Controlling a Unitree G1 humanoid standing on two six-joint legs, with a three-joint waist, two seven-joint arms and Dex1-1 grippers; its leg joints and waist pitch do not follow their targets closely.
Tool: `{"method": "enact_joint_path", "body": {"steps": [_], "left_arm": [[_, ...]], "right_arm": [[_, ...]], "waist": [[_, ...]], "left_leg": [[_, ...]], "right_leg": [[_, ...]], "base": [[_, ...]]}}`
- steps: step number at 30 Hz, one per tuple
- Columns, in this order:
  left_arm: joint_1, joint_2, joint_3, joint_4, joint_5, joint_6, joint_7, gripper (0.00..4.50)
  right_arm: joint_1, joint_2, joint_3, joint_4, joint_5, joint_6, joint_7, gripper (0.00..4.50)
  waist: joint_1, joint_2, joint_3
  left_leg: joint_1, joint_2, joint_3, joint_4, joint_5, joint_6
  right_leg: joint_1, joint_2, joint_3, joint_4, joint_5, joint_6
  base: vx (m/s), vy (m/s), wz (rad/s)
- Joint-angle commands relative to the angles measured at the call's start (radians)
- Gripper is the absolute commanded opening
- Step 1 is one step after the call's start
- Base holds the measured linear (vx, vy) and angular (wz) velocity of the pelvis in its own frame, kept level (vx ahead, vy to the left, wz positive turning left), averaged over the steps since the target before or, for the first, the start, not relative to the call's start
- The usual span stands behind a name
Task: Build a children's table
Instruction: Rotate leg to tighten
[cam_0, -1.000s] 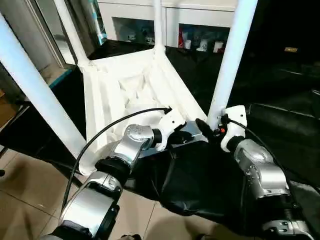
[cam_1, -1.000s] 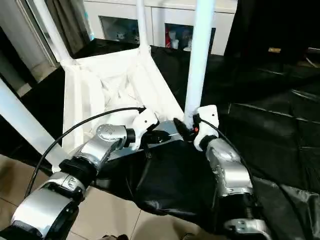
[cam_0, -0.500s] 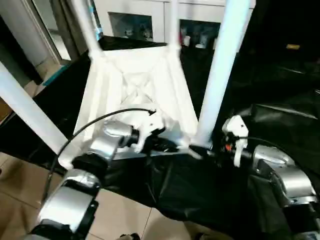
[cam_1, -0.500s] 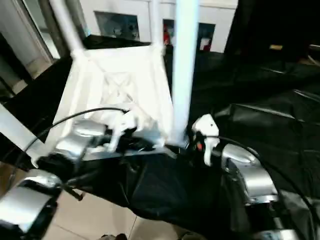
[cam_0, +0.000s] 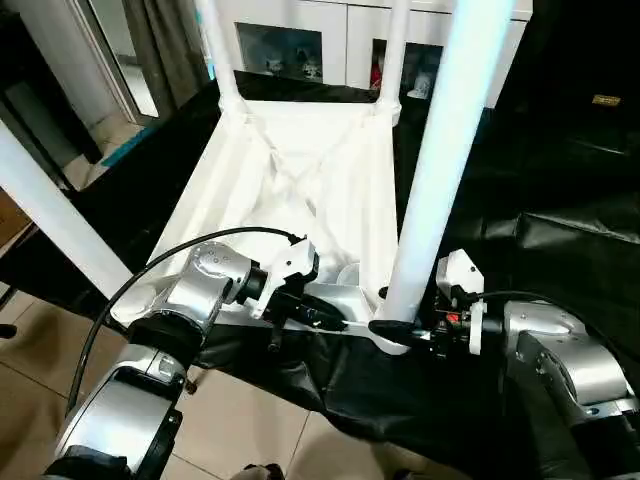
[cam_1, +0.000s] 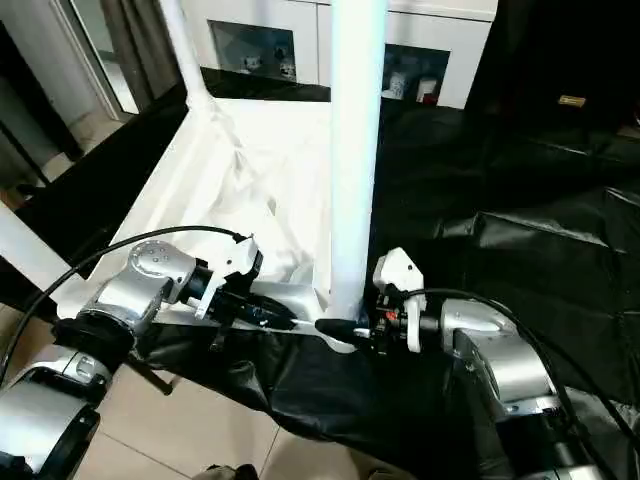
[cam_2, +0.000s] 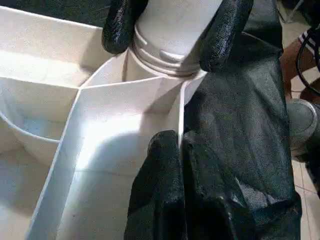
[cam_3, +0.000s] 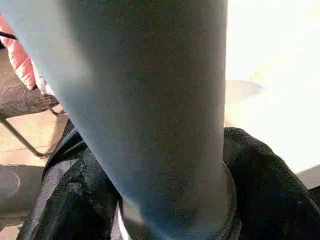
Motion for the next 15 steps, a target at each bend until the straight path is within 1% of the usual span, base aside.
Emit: {"method": "enact_joint_path", "body": {"steps": [1,2,3,4,5,6,7,8,9,10,11,12,13,14,15], "left_arm": [[-0.002,-0.017,0.017,0.000,0.000,-0.003,0.083,0.00],[-0.005,-0.023,0.022,0.004,-0.001,-0.002,0.104,0.00],[-0.006,-0.026,0.025,0.006,-0.001,-0.002,0.115,0.00],[-0.018,-0.048,0.040,0.018,0.002,0.003,0.188,0.00],[-0.019,-0.052,0.041,0.020,0.004,0.003,0.198,0.00],[-0.033,-0.075,0.052,0.036,0.011,0.006,0.270,0.00],[-0.041,-0.090,0.057,0.046,0.015,0.009,0.311,0.00],[-0.042,-0.092,0.058,0.047,0.015,0.009,0.316,0.00],[-0.050,-0.111,0.063,0.057,0.017,0.012,0.358,0.00],[-0.062,-0.138,0.067,0.073,0.024,0.010,0.420,0.00],[-0.069,-0.156,0.071,0.083,0.027,0.009,0.461,0.00],[-0.073,-0.166,0.072,0.089,0.028,0.009,0.485,0.00],[-0.079,-0.188,0.075,0.097,0.030,0.012,0.528,0.00],[-0.085,-0.220,0.073,0.104,0.039,0.012,0.581,0.00],[-0.086,-0.229,0.072,0.105,0.042,0.012,0.595,0.00]], "right_arm": [[0.022,0.028,0.035,-0.017,0.014,0.019,-0.017,2.67],[0.023,0.039,0.031,-0.013,0.007,0.018,-0.039,2.65],[0.023,0.046,0.029,-0.010,0.004,0.017,-0.051,2.64],[0.014,0.091,0.013,0.025,-0.027,0.010,-0.148,2.64],[0.012,0.097,0.010,0.031,-0.032,0.008,-0.163,2.64],[0.001,0.139,-0.003,0.069,-0.060,-0.002,-0.252,2.64],[-0.005,0.164,-0.011,0.091,-0.075,-0.006,-0.303,2.64],[-0.006,0.168,-0.013,0.093,-0.076,-0.005,-0.310,2.64],[-0.014,0.198,-0.023,0.110,-0.084,0.007,-0.368,2.63],[-0.026,0.244,-0.036,0.131,-0.093,0.019,-0.447,2.63],[-0.034,0.271,-0.043,0.145,-0.099,0.023,-0.494,2.63],[-0.039,0.287,-0.047,0.152,-0.102,0.024,-0.520,2.63],[-0.050,0.320,-0.058,0.171,-0.106,0.025,-0.575,2.62],[-0.069,0.369,-0.068,0.200,-0.115,0.024,-0.644,2.62],[-0.074,0.383,-0.070,0.208,-0.118,0.023,-0.662,2.62]], "waist": [[0.001,-0.018,-0.061],[0.000,-0.018,-0.061],[0.001,-0.021,-0.059],[0.001,-0.021,-0.058],[-0.001,-0.020,-0.057],[-0.005,-0.021,-0.056],[-0.013,-0.022,-0.053],[-0.016,-0.023,-0.053],[-0.023,-0.024,-0.051],[-0.028,-0.022,-0.050],[-0.028,-0.022,-0.050],[-0.032,-0.022,-0.052],[-0.032,-0.023,-0.050],[-0.035,-0.022,-0.050],[-0.039,-0.021,-0.050]], "left_leg": [[0.032,0.032,-0.013,-0.058,-0.181,0.119],[0.031,0.033,-0.013,-0.058,-0.184,0.117],[0.031,0.032,-0.012,-0.059,-0.197,0.110],[0.031,0.032,-0.013,-0.061,-0.210,0.101],[0.032,0.031,-0.012,-0.062,-0.221,0.094],[0.032,0.030,-0.014,-0.065,-0.254,0.074],[0.032,0.029,-0.018,-0.071,-0.289,0.049],[0.033,0.028,-0.020,-0.073,-0.304,0.039],[0.031,0.027,-0.022,-0.076,-0.320,0.027],[0.031,0.026,-0.022,-0.077,-0.330,0.019],[0.031,0.026,-0.022,-0.077,-0.330,0.019],[0.037,0.024,-0.023,-0.076,-0.357,0.006],[0.036,0.024,-0.024,-0.078,-0.357,0.007],[0.034,0.024,-0.024,-0.079,-0.357,0.007],[0.033,0.023,-0.024,-0.080,-0.361,0.002]], "right_leg": [[0.044,-0.006,0.002,-0.038,-0.060,-0.288],[0.044,-0.007,0.002,-0.038,-0.068,-0.286],[0.042,-0.007,0.003,-0.041,-0.095,-0.281],[0.041,-0.007,0.003,-0.044,-0.129,-0.272],[0.037,-0.007,0.004,-0.046,-0.147,-0.269],[0.036,-0.008,0.004,-0.052,-0.203,-0.255],[0.034,-0.009,0.003,-0.058,-0.266,-0.236],[0.035,-0.009,0.003,-0.060,-0.291,-0.225],[0.035,-0.008,0.004,-0.063,-0.316,-0.209],[0.030,-0.007,0.005,-0.066,-0.332,-0.197],[0.030,-0.007,0.005,-0.066,-0.332,-0.197],[0.025,-0.006,0.004,-0.072,-0.365,-0.178],[0.025,-0.006,0.006,-0.074,-0.365,-0.172],[0.025,-0.005,0.006,-0.073,-0.364,-0.171],[0.022,-0.005,0.005,-0.074,-0.370,-0.165]], "base": [[0.000,0.000,0.00],[0.000,0.000,0.00],[0.000,0.000,0.00],[0.000,0.000,0.00],[0.000,0.000,0.00],[0.000,0.000,0.00],[0.000,0.000,0.00],[0.000,0.000,0.00],[0.000,0.000,0.00],[0.000,0.000,0.00],[0.000,0.000,0.00],[0.000,0.000,0.00],[0.000,0.000,0.00],[0.000,0.000,0.00],[0.000,0.000,0.00]]}}
